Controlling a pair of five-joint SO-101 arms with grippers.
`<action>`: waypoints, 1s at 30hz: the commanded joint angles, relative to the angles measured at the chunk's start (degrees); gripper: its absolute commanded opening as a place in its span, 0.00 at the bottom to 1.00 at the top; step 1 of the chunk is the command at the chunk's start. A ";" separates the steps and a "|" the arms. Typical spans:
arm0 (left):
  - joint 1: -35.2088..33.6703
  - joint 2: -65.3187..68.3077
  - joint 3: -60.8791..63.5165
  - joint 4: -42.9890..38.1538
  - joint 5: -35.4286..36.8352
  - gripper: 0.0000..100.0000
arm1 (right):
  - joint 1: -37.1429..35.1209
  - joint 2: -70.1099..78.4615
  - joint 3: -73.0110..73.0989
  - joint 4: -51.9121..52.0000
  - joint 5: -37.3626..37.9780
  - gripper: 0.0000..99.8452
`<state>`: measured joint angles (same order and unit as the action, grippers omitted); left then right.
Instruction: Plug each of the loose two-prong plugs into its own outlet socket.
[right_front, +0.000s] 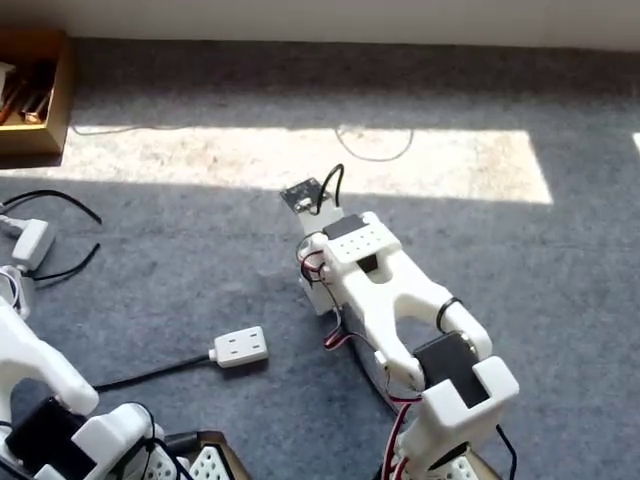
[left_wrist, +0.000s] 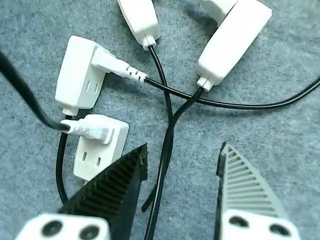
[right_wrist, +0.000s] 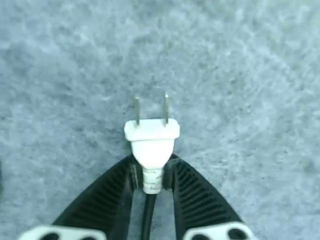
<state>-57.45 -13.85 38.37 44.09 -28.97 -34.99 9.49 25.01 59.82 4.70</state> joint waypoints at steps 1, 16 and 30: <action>0.22 -0.75 -0.13 -0.44 -0.26 0.24 | -1.36 0.04 -0.48 1.63 -2.11 0.10; 0.31 -0.75 -0.13 -0.44 -0.26 0.24 | -1.36 -0.04 2.68 1.27 -2.73 0.08; 5.23 -0.84 -0.57 -0.44 -0.53 0.23 | -1.63 -0.92 6.73 -1.19 -2.02 0.01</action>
<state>-54.90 -13.85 38.64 44.09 -28.97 -35.87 8.62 32.13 57.80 2.59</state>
